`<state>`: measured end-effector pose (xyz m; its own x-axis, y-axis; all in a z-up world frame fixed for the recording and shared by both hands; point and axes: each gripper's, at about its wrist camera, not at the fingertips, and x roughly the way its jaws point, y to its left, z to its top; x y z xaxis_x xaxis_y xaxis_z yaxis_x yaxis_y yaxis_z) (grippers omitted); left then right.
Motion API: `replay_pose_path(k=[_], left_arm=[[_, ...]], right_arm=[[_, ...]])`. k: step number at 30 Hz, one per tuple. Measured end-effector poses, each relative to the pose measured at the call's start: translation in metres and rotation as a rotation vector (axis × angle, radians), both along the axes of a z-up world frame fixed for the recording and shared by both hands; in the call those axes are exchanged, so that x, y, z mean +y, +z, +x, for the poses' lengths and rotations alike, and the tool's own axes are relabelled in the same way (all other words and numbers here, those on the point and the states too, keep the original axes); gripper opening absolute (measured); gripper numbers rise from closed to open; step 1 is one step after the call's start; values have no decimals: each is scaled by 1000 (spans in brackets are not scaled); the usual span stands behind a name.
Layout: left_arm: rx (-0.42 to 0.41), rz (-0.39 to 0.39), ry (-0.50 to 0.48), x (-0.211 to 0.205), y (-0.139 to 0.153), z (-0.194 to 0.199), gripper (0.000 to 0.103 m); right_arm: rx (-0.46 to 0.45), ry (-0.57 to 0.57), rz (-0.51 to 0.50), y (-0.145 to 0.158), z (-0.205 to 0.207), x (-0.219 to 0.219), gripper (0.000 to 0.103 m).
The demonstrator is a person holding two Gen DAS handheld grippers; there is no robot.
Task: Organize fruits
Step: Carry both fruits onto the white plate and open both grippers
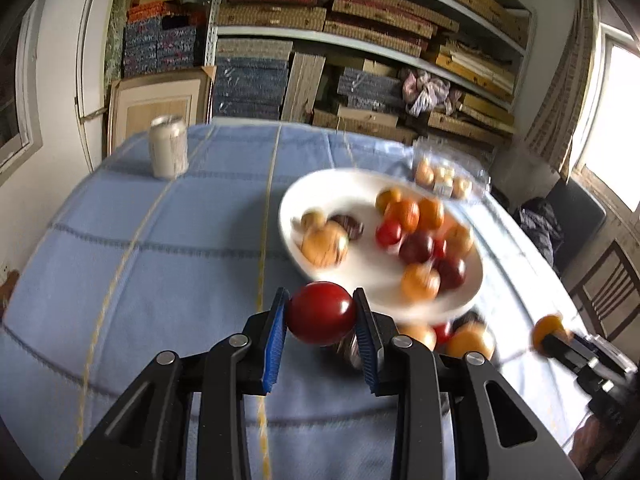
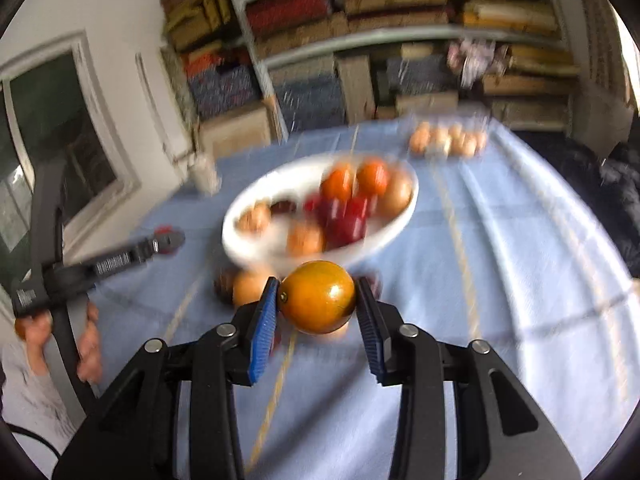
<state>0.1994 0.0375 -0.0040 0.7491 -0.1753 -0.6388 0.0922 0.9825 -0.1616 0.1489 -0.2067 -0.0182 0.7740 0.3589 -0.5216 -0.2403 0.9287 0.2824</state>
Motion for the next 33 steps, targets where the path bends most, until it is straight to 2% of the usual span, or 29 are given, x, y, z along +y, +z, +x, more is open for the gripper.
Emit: replay_pose_path(k=[3,5,7,10,15,18,24,29,33], left_arm=[[-21,11,-11,-18,10,18,32],[-23,16,-20,-30,8,28,32],[-1,6,-50,-46,-1,41,32],[22,34,-76,-58,-16,53,32],[69,38,-107,-63,-39,66,32],[102,32,-118,-64,-52,75,32],[132,48,-116,-70,-66,82,32],[127,47,-112,-68,-66,83,33],[120,15,-101,-62,-57,81,33]], right_arm=[[-73,-50,-4,36,20,-5,38],[-88,-72,29,52,36,-10,38],[-86,-76,61,61,55,-11,38],[-87,-69,45,64,79,-2,38],[-45,-18,7,45,120,21,38],[29,-4,18,21,143,24,38],[115,-30,-9,-16,169,21,38],[127,-33,-13,-30,175,20,40],[91,-40,-8,-19,166,15,50]])
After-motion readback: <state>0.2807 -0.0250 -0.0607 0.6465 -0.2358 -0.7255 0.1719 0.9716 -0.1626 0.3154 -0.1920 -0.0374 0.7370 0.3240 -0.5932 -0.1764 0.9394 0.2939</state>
